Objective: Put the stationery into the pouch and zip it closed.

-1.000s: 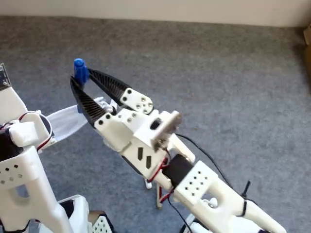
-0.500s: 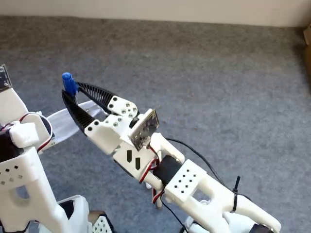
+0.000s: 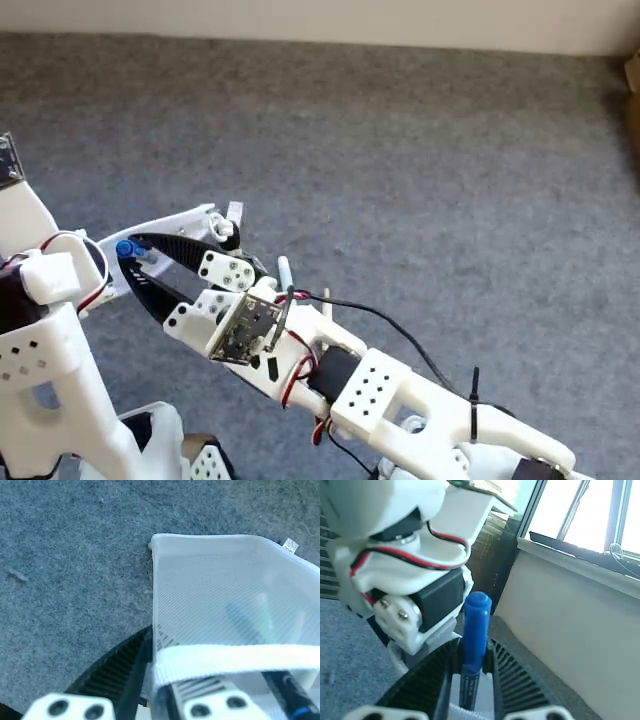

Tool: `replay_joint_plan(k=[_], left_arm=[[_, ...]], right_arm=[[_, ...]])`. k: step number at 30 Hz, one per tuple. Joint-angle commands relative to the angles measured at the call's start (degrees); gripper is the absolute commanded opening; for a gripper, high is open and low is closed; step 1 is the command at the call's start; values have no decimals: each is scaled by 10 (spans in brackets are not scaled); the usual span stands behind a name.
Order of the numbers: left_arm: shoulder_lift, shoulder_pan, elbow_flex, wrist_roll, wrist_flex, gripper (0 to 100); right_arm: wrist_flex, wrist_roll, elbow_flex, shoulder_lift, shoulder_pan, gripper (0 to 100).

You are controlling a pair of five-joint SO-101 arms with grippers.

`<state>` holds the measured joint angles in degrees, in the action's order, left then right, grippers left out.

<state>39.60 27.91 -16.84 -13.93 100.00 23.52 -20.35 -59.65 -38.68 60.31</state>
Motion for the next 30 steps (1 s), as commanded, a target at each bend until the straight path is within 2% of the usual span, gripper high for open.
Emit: replay_joint_plan(k=[1,6,11,17,23,30], left_arm=[[-16,-7,-10,-3,1,6],[-16,-7,-10,-3,1,6],[-16,-7,-11,-3,1,6],[-16,-7,-11,-3,1,6],[-16,-7,-11,-3,1,6],[-16,-7,-11,-3,1,6]], right_arm=[[7,-7,-7,-14,8,4],[-1,-7,-11,-37,8,9],[-95,-6,-6,-48,8,10],[-109,-6,-5,-48,8,11],[-110,-6,-5,-48,8,139],[-110,-6,-4,-48,7,142]])
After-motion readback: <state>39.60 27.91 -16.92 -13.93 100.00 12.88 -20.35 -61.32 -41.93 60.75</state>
